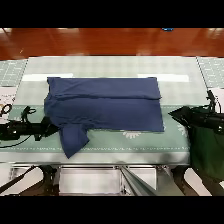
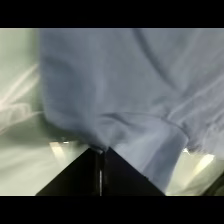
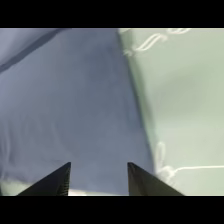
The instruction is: Fold the shirts.
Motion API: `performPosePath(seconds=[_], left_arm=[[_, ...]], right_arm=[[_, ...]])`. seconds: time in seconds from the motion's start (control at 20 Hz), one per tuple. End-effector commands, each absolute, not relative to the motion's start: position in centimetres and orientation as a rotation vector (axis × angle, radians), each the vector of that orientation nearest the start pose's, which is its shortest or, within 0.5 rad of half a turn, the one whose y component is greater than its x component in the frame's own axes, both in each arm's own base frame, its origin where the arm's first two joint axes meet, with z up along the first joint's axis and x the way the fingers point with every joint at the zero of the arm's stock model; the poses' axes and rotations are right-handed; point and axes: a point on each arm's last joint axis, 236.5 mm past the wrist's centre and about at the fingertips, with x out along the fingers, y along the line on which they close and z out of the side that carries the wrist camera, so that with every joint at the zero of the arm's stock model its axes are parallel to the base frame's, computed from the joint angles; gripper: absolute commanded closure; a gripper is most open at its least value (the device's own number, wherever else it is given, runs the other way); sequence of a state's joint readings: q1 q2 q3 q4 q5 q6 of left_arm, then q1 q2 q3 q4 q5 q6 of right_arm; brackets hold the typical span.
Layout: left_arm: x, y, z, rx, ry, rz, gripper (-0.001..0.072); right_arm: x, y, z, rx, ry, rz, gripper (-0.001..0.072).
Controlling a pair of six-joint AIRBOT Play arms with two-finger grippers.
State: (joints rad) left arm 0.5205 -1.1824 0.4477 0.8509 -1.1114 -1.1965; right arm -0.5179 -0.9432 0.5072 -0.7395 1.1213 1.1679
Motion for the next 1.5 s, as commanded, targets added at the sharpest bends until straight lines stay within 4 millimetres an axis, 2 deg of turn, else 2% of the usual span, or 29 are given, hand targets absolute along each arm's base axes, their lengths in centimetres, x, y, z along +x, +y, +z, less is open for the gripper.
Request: performPosePath(seconds=[0.0, 0.05, 0.1, 0.25, 0.45, 0.6, 0.7, 0.75, 0.8, 0.9, 1.05, 1.2, 1.25, 1.35, 1.45], left_arm=[[24.2, -4.0, -10.2, -0.899, 1.445, -0.158, 0.0687], [24.7, -3.7, -9.9, -0.885, 1.433, -0.158, 0.0687], [25.2, -3.5, -9.7, -0.880, 1.420, -0.157, 0.0687], [25.4, -3.4, -9.6, -0.878, 1.413, -0.155, 0.0687], [25.6, -3.1, -9.8, -0.873, 1.401, -0.143, 0.0687], [25.8, -2.9, -9.9, -0.869, 1.393, -0.134, 0.0687], [25.9, -2.9, -9.8, -0.868, 1.391, -0.134, 0.0687], [25.9, -2.9, -9.8, -0.868, 1.391, -0.134, 0.0687], [26.0, -2.8, -9.7, -0.863, 1.387, -0.138, 0.0687], [26.9, -2.4, -8.9, -0.835, 1.364, -0.158, 0.0687], [29.8, -1.1, -6.3, -0.784, 1.290, -0.175, 0.0687], [34.6, 1.9, -3.5, -0.713, 1.128, -0.118, 0.0687], [36.0, 2.3, -2.7, -0.713, 1.090, -0.115, 0.0687], [38.8, 2.4, -1.7, -0.716, 1.050, -0.133, 0.0687], [41.7, 1.9, -1.7, -0.702, 1.054, -0.166, 0.0687]], right_arm=[[25.7, -0.6, -5.2, 0.821, 1.207, 0.038, 0.0306], [23.4, -0.5, -6.5, 0.826, 1.310, -0.003, 0.0306], [21.9, 0.3, -7.5, 0.826, 1.374, -0.009, 0.0306], [20.3, 2.5, -9.3, 0.816, 1.437, 0.019, 0.0306], [22.7, 4.4, -9.8, 0.856, 1.394, 0.043, 0.0306], [24.1, 6.6, -11.6, 0.865, 1.411, 0.093, 0.0306], [26.6, 8.4, -11.6, 0.946, 1.352, 0.142, 0.0323], [27.8, 9.2, -11.1, 0.958, 1.324, 0.191, 0.0459], [28.7, 9.7, -10.4, 0.950, 1.303, 0.237, 0.0692], [29.6, 9.9, -8.3, 0.901, 1.289, 0.326, 0.0690], [30.9, 8.6, -5.1, 0.801, 1.272, 0.380, 0.0690], [34.0, 6.5, -3.3, 0.695, 1.206, 0.335, 0.0690], [35.0, 6.2, -2.8, 0.696, 1.183, 0.332, 0.0690], [37.4, 5.4, -2.6, 0.695, 1.152, 0.315, 0.0690], [40.0, 5.1, -2.6, 0.725, 1.133, 0.325, 0.0690]])
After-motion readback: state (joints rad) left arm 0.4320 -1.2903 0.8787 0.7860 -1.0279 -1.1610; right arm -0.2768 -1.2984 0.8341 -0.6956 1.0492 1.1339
